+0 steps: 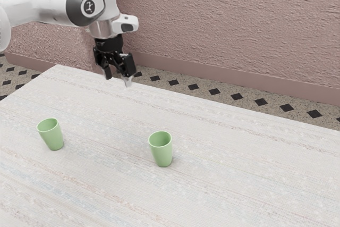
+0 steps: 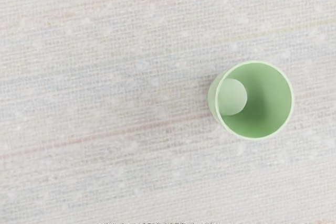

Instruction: Place the right cup onto the left cup

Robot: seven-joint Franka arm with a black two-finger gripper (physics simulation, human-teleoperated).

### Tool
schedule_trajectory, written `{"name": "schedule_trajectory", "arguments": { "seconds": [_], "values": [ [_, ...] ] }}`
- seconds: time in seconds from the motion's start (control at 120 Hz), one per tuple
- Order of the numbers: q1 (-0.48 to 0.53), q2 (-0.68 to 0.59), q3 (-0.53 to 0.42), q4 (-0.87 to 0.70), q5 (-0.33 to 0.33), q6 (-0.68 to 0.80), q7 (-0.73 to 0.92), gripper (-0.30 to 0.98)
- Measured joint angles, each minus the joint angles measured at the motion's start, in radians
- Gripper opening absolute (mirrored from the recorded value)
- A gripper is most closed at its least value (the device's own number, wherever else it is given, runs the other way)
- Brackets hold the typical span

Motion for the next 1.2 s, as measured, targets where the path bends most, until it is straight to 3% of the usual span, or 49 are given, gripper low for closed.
{"name": "schedule_trajectory", "arguments": {
  "seconds": [0.25,0.625,0.958,1.0,1.2],
  "values": [
    [0.012,-0.010,-0.032,-0.199,-0.023,0.181,-0.043,0.69],
    [0.002,0.177,-0.086,-0.211,-0.025,0.383,-0.117,0.69],
    [0.004,0.256,-0.086,-0.236,-0.024,0.448,-0.151,0.68],
    [0.004,0.257,-0.086,-0.239,-0.023,0.451,-0.154,0.63],
    [0.004,0.258,-0.086,-0.243,-0.024,0.473,-0.165,0.16]
  ]
}}
